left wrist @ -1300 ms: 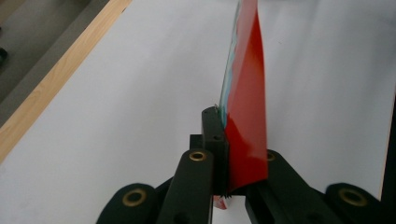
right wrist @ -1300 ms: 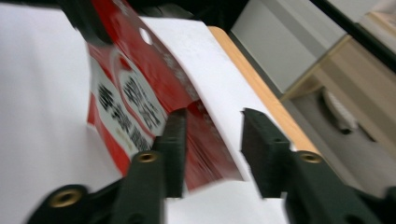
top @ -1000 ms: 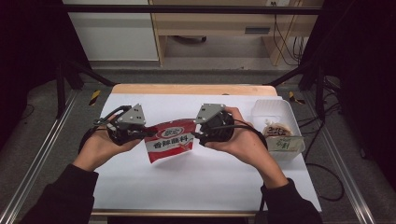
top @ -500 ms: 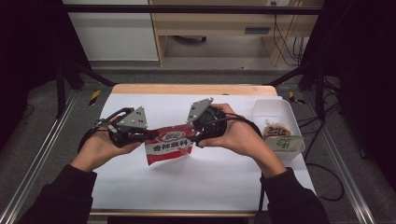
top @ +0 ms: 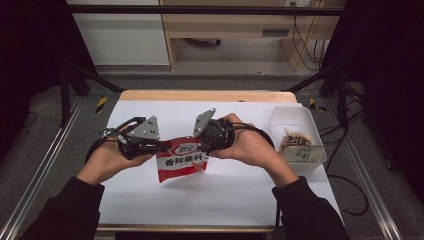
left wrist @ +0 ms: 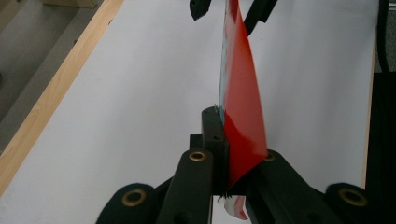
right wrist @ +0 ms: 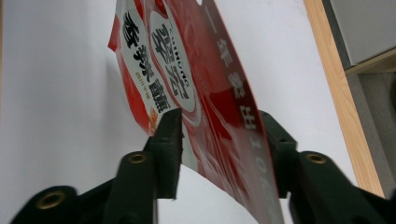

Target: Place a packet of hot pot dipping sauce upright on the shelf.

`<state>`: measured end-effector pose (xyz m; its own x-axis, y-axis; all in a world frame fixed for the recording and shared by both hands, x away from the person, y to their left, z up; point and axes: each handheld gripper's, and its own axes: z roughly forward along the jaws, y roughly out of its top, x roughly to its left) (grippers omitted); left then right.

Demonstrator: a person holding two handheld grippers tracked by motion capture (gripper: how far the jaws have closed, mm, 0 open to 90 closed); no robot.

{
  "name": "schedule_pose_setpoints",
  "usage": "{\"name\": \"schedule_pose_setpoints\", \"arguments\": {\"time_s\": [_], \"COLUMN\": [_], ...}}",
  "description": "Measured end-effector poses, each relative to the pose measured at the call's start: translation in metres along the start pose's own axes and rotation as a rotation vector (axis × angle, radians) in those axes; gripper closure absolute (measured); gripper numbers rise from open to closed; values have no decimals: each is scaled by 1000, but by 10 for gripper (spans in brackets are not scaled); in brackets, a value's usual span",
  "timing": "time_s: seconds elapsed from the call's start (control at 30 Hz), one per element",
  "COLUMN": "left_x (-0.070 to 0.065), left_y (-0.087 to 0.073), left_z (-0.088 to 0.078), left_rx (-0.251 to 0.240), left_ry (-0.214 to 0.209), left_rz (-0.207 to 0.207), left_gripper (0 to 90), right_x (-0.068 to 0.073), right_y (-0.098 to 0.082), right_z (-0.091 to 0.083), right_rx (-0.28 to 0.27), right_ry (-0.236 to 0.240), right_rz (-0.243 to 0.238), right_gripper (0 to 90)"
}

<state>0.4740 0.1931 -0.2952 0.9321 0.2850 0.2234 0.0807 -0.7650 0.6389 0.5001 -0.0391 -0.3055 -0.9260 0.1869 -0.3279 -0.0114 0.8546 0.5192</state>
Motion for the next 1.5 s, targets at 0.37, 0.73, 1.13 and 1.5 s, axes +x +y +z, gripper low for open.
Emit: {"name": "schedule_pose_setpoints", "arguments": {"time_s": [0.37,0.73,1.13,1.5], "left_x": [1,2,-17,-30], "left_y": [-1,-20,-82,-157], "left_z": [0,-6,7,32], "left_rx": [-21,-140,-129,-163], "left_ry": [-3,94,162,199], "left_rz": [-7,-123,-229,-416], "left_gripper": [893,375,151,71], "right_x": [2,-8,-36,-68], "right_y": [0,-4,-23,-42], "right_z": [3,-10,-47,-83], "right_rx": [17,13,-22,-38], "right_ry": [16,-46,-158,-232], "right_rz": [-38,-26,47,116], "right_gripper": [880,896,898,898]}}
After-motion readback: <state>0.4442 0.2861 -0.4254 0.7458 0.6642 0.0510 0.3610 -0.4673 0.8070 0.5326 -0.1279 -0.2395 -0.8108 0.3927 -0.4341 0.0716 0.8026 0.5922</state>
